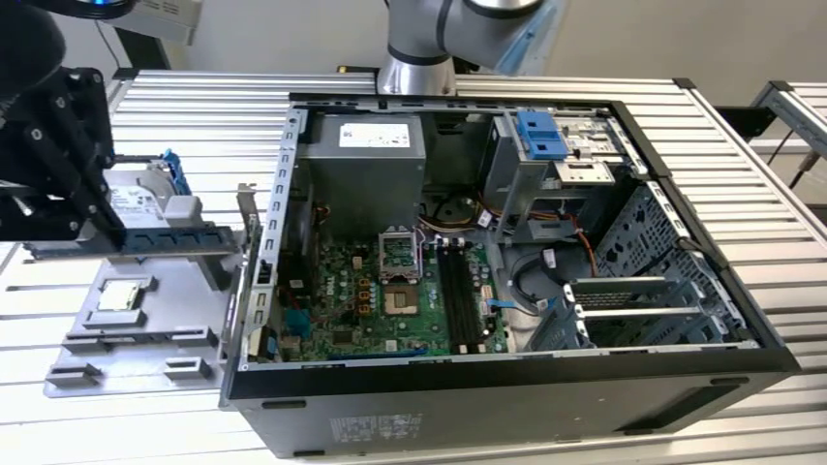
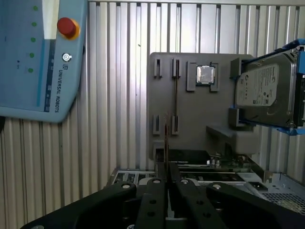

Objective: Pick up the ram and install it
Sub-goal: 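Pick up the ram and move it above insertion slot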

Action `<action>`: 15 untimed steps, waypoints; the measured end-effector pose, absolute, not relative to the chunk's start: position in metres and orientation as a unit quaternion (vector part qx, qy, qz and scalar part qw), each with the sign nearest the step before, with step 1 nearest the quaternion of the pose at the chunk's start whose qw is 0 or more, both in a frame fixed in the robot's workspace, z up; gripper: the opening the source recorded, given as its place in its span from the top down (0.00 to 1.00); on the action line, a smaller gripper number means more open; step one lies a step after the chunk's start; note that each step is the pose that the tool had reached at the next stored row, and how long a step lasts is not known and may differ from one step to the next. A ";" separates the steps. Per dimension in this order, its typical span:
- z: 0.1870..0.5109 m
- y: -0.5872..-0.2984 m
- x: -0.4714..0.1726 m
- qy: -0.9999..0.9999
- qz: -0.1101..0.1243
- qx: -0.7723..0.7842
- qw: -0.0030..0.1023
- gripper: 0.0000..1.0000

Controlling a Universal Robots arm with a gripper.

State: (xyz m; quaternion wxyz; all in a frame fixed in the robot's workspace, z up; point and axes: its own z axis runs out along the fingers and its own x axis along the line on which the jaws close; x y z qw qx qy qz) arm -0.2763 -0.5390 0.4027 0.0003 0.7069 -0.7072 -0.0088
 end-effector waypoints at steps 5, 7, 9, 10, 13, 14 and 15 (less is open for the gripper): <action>0.403 -0.539 -0.254 -0.707 -0.009 0.707 0.000 1.00; 0.403 -0.539 -0.244 -0.707 -0.009 0.707 0.000 1.00; 0.403 -0.539 -0.235 -0.707 -0.009 0.707 0.000 1.00; 0.403 -0.539 -0.231 -0.707 -0.009 0.707 0.000 1.00; 0.403 -0.539 -0.217 -0.707 -0.009 0.707 0.000 1.00; 0.403 -0.539 -0.213 -0.707 -0.009 0.707 0.000 1.00; 0.403 -0.539 -0.208 -0.707 -0.009 0.707 0.000 1.00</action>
